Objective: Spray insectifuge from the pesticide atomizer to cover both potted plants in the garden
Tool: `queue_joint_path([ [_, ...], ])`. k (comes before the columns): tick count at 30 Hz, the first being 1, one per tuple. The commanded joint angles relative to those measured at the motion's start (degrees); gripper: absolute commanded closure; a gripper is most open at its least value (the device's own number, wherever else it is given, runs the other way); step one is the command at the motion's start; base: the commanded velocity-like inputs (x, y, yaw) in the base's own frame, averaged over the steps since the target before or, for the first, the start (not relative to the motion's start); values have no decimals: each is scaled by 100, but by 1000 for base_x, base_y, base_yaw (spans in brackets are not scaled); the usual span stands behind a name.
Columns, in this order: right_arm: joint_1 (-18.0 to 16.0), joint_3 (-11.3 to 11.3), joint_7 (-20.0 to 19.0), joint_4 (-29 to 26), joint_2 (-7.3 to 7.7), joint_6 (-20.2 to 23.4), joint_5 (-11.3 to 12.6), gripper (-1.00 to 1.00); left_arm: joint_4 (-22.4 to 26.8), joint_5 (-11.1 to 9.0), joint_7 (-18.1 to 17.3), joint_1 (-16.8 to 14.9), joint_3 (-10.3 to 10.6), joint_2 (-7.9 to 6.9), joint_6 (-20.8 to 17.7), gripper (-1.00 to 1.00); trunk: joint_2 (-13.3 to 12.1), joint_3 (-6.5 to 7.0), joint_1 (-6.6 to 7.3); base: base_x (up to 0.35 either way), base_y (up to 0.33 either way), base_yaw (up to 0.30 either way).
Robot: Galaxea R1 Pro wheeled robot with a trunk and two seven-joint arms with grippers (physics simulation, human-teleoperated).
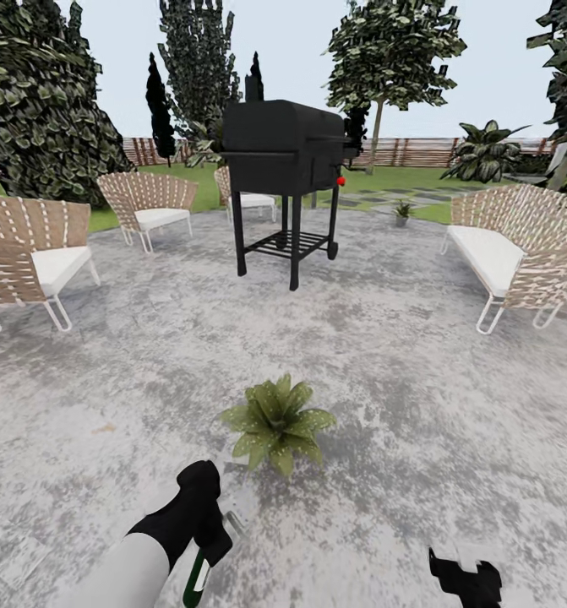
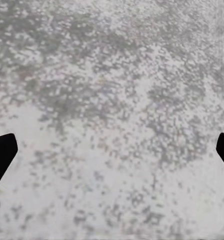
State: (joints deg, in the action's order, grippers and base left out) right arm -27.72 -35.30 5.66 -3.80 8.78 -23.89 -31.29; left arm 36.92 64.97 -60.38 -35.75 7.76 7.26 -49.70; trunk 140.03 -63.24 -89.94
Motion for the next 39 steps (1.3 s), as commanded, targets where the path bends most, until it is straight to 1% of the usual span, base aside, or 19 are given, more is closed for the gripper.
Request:
queue_joint_path([
  [1, -7, -29, 32, 11, 1, -19, -61, -100, 8, 50, -53, -2, 7, 2, -24, 100, 0, -5, 2, -339, 0, 0],
  [7, -5, -29, 32, 11, 1, -19, -61, -100, 9, 50, -53, -2, 7, 3, -23, 100, 0, -5, 2, -326, 0, 0],
  [12, -6, -29, 38, 11, 18, -19, -61, -100, 14, 49, -53, -2, -8, -17, 80, 100, 0, -5, 2, -17, 0, 0],
  [15, -5, -30, 23, -2, 34, -12, -61, -100, 35, -11, -53, -2, -41, -38, 601, 100, 0, -5, 2, 0, 0, 0],
  [17, -11, 31, -28, -39, 47, -8, -95, -100, 110, -320, -53, -6, -250, -59, 919, 100, 0, -5, 2, 0, 0, 0],
  [19, -13, 533, -259, -433, 47, -7, -415, -100, 145, -579, -59, -16, -397, -86, 1560, 100, 0, -5, 2, 0, 0, 0],
  [20, -13, 768, -416, -730, 40, -5, -537, -100, 149, -628, -72, -18, -431, -95, 1873, 100, 0, -5, 2, 0, 0, 0],
  [21, -14, 907, -614, -993, 31, -3, -601, -100, 144, -655, -87, -19, -449, -114, 2130, 100, 0, -5, 2, 0, 0, 0],
  [23, -14, 1023, -1464, -1462, 23, 7, -673, -100, 121, -688, -119, -19, -462, -166, 2545, 100, 0, -5, 2, 0, 0, 0],
  [24, -14, 1041, -1968, -1658, 22, 14, -689, -100, 110, -688, -127, -19, -461, -173, 2671, 100, 0, -5, 2, 0, 0, 0],
  [25, -31, 1081, -2863, -1951, 29, 33, -709, -100, 100, -670, -136, -33, -460, -179, 2866, 100, 0, -5, 2, 0, 0, 0],
  [26, -85, 1166, -3498, -2164, 44, 47, -717, -100, 91, -641, -151, -41, -448, -180, 2991, 100, 0, -5, 2, 0, 0, 0],
  [27, -158, 1553, -4423, -2481, 53, 81, -728, -100, 74, -620, -199, -53, -415, -187, 3223, 100, 0, -5, 2, 0, 0, 0],
  [28, -166, 1823, -4668, -2571, 53, 206, -724, -100, 71, -607, -294, -61, -408, -189, 3289, 100, 0, -5, 2, 0, 0, 0],
  [29, -200, 2266, -4969, -2779, 47, 542, -705, -100, 77, -574, -540, -83, -399, -190, 3335, 100, 0, -5, 2, 0, 0, 0],
  [31, -223, 2406, -5186, -2851, 4, 629, -699, -100, 78, -566, -609, -97, -384, -209, 3423, 100, 0, -5, 2, 0, 0, 0],
  [36, -300, 2431, -5464, -2847, -63, 639, -699, -100, 70, -565, -623, -86, -361, -209, 3666, 100, 0, -5, 2, 0, 0, 0],
  [38, -312, 2460, -5474, -2846, -183, 640, -702, -100, 66, -567, -622, -89, -141, -217, 3699, 100, 0, -5, 2, 0, 0, 0],
  [39, -318, 2580, -5476, -2847, -265, 640, -702, -100, 64, -573, -619, -89, 71, -227, 3723, 100, 0, -5, 2, 0, 0, 0],
])
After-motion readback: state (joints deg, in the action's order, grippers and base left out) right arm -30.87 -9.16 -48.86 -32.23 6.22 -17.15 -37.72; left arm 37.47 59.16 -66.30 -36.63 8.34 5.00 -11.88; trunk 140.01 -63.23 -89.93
